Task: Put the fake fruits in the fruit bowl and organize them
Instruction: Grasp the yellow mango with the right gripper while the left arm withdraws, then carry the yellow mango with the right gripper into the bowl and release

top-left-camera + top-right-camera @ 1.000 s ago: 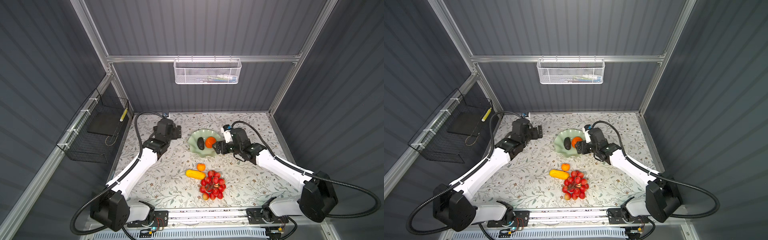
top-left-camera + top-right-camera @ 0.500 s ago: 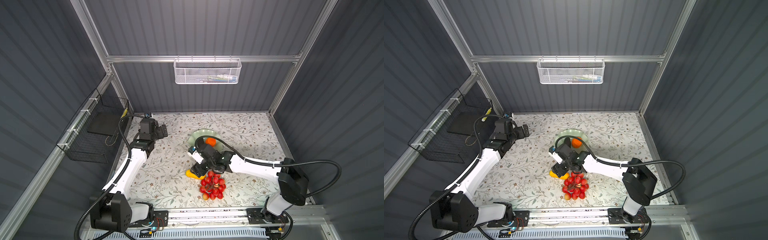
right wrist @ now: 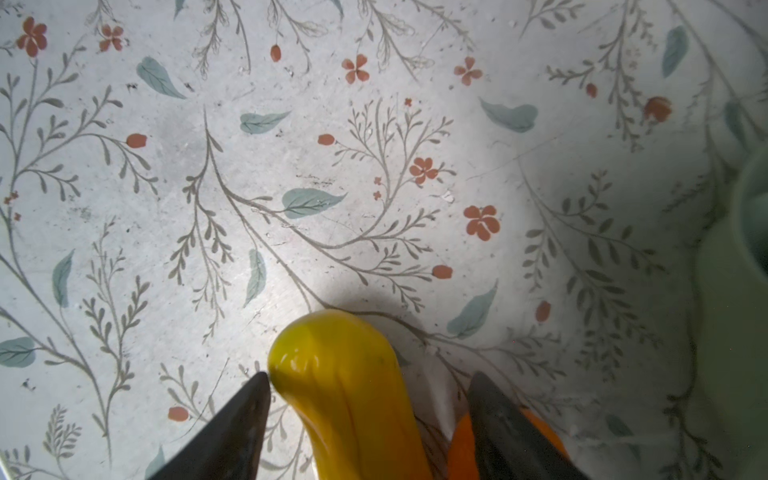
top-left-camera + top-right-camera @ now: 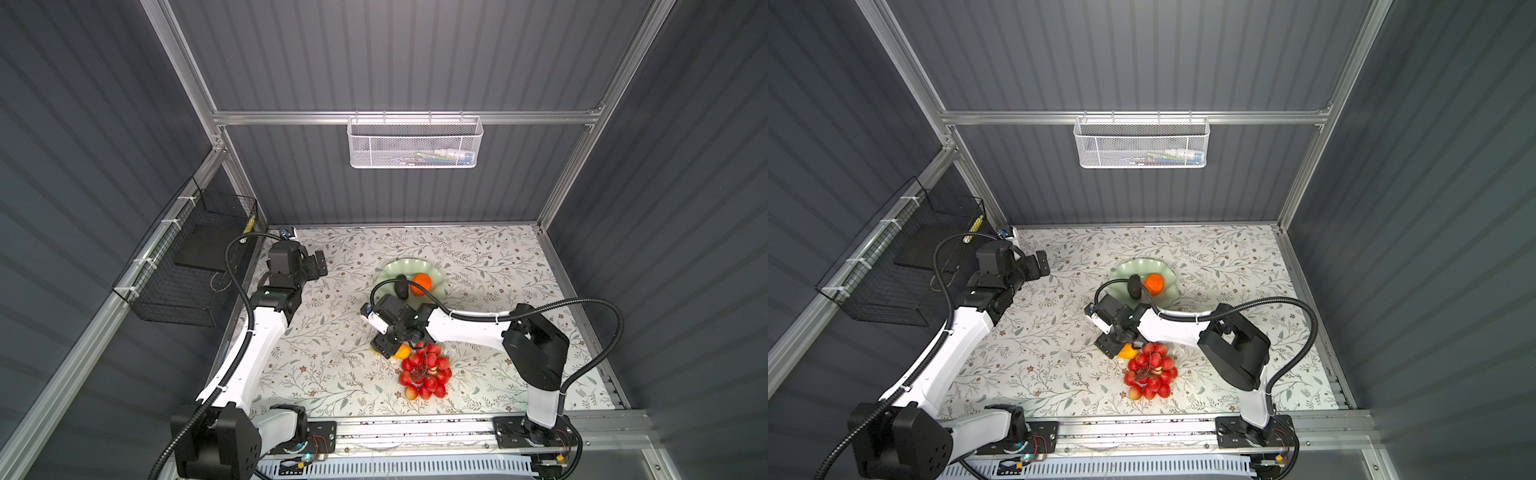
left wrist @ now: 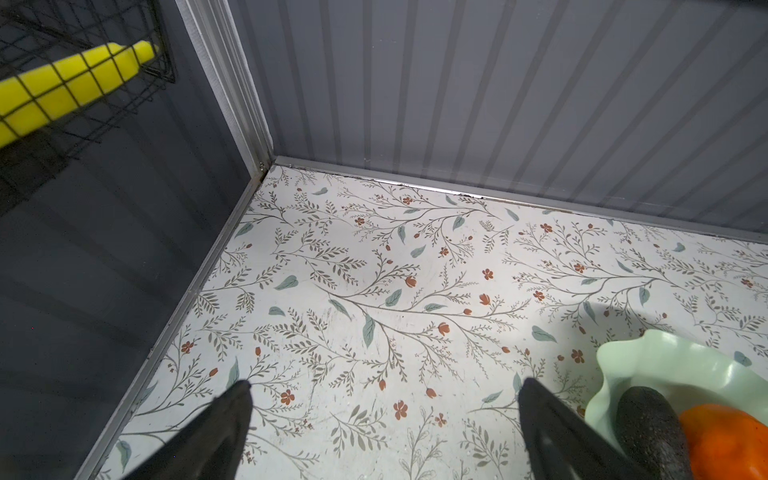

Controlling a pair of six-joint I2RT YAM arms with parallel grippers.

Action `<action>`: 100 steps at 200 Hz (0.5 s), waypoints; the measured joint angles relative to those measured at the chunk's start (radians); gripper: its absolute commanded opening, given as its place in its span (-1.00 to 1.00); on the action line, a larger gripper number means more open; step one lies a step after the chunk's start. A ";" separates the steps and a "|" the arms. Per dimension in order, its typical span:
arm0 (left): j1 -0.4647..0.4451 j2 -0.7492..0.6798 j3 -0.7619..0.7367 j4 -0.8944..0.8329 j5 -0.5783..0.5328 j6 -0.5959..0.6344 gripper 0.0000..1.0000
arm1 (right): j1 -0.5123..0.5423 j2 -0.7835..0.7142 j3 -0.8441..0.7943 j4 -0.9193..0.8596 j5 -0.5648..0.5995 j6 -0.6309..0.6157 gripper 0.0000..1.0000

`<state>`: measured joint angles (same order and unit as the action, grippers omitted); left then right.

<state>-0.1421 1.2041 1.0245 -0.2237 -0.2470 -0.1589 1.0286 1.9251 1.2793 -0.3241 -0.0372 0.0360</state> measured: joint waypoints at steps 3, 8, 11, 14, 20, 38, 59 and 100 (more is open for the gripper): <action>0.000 0.000 0.000 0.000 0.000 0.000 0.99 | 0.002 0.004 0.001 0.000 0.001 0.000 0.44; 0.000 0.000 0.000 0.000 -0.003 0.002 0.99 | 0.004 0.011 0.003 -0.001 0.000 -0.003 0.42; 0.000 -0.001 0.000 0.000 -0.003 0.002 0.99 | 0.006 0.014 0.004 -0.001 0.000 -0.003 0.41; 0.000 -0.001 0.000 0.000 -0.003 0.003 0.99 | 0.007 0.018 0.005 -0.001 0.000 -0.004 0.39; 0.000 -0.002 0.000 0.000 -0.003 0.003 0.99 | 0.009 0.026 0.008 -0.003 0.000 -0.006 0.35; 0.000 -0.009 0.000 0.000 -0.007 0.006 0.99 | 0.014 0.043 0.013 -0.005 -0.001 -0.013 0.19; 0.000 -0.013 0.000 -0.001 -0.011 0.008 0.99 | 0.016 0.046 0.014 -0.006 -0.001 -0.018 -0.05; 0.000 -0.013 -0.001 -0.002 -0.011 0.009 1.00 | 0.016 0.007 0.024 -0.007 0.000 -0.011 -0.29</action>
<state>-0.1421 1.1912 1.0237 -0.2253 -0.2584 -0.1497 1.0443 1.9324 1.3033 -0.3309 -0.0372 0.0254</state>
